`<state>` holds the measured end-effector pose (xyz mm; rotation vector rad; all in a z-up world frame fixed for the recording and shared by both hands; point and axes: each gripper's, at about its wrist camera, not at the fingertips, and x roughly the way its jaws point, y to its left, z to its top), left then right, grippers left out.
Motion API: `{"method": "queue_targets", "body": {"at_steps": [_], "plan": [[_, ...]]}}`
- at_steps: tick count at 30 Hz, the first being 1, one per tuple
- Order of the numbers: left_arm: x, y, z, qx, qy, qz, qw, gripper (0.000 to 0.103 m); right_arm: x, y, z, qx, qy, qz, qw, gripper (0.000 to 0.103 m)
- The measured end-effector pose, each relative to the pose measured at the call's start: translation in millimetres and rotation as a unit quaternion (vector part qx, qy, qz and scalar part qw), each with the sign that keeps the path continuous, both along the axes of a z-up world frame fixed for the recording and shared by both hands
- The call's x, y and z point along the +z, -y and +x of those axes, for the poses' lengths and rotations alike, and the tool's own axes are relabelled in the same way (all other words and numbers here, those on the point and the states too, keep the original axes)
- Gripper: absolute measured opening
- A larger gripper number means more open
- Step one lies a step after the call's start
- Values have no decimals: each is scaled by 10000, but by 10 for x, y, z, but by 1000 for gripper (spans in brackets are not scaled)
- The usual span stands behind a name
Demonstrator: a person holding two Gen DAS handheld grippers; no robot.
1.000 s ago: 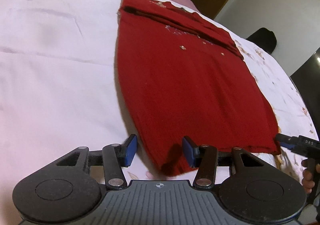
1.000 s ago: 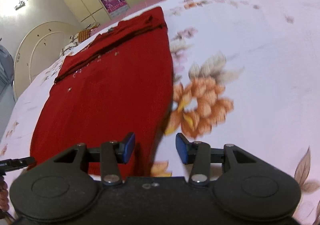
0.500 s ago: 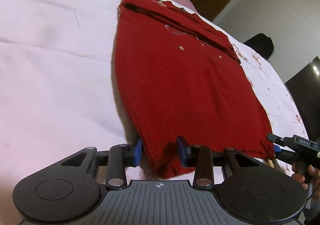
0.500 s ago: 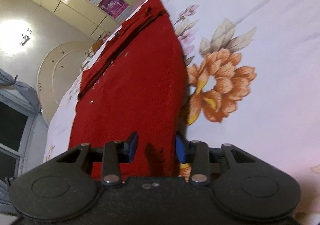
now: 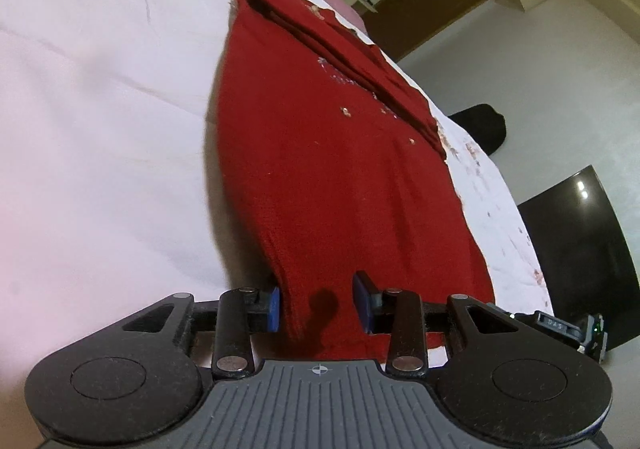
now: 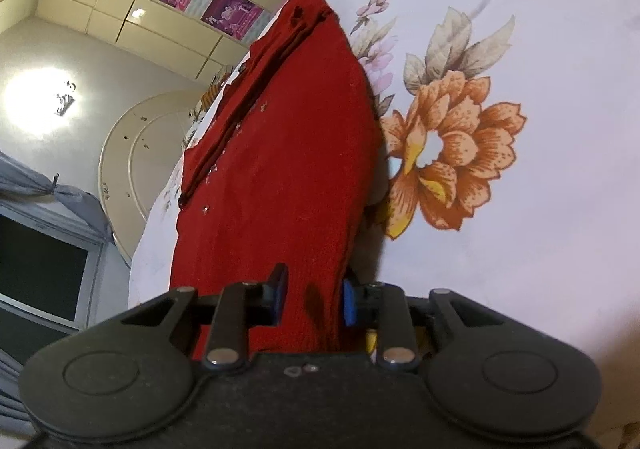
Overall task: Fold small clothes
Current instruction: 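Grasp the red sweater hem with both grippers side by side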
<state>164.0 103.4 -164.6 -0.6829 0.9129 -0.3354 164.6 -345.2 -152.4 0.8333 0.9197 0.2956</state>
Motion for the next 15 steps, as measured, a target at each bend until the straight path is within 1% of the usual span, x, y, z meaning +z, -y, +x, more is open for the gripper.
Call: {"method": "queue_targets", "body": {"at_steps": [1, 2, 3, 4, 5, 6, 7, 8, 9, 10, 11, 12, 14, 15], "plan": [[-1, 22, 18, -30, 14, 42, 10000, 10, -1, -17, 1, 26, 16, -43, 10000, 25], [-12, 73, 52, -56, -45, 234, 9997, 4, 7, -37, 16, 42, 36, -123, 9999, 20], [-13, 101, 65, -39, -2, 394, 9992, 3, 29, -65, 30, 45, 80, -325, 9994, 5], [30, 132, 37, 74, 238, 564, 9981, 3, 64, -94, 44, 61, 123, -564, 9983, 5], [95, 136, -5, 208, 477, 711, 9961, 3, 105, -104, 47, 82, 198, -675, 9975, 5], [173, 102, -75, 353, 734, 675, 9944, 3, 165, -90, 22, 72, 333, -677, 9971, 5], [242, 38, -161, 497, 965, 539, 9926, 3, 244, -53, -22, 36, 500, -627, 9968, 5], [281, -13, -227, 528, 1082, 462, 9916, 3, 326, -6, -81, 9, 677, -586, 9960, 5], [279, -44, -263, 464, 1071, 494, 9919, 3, 394, 48, -149, -10, 823, -605, 9948, 5], [212, -37, -270, 359, 942, 599, 9931, 3, 411, 92, -201, -6, 899, -639, 9939, 5], [94, -11, -235, 262, 677, 700, 9949, 3, 357, 115, -199, 35, 809, -699, 9943, 5], [-7, 5, -209, 235, 465, 756, 9958, 3, 256, 112, -151, 97, 582, -785, 9952, 5], [-48, -20, -237, 408, 469, 503, 9968, 3, 62, 37, -61, 229, 147, -980, 9948, 5], [-30, -28, -253, 450, 483, 461, 9968, 3, 64, 10, -62, 218, 206, -946, 9951, 5]]}}
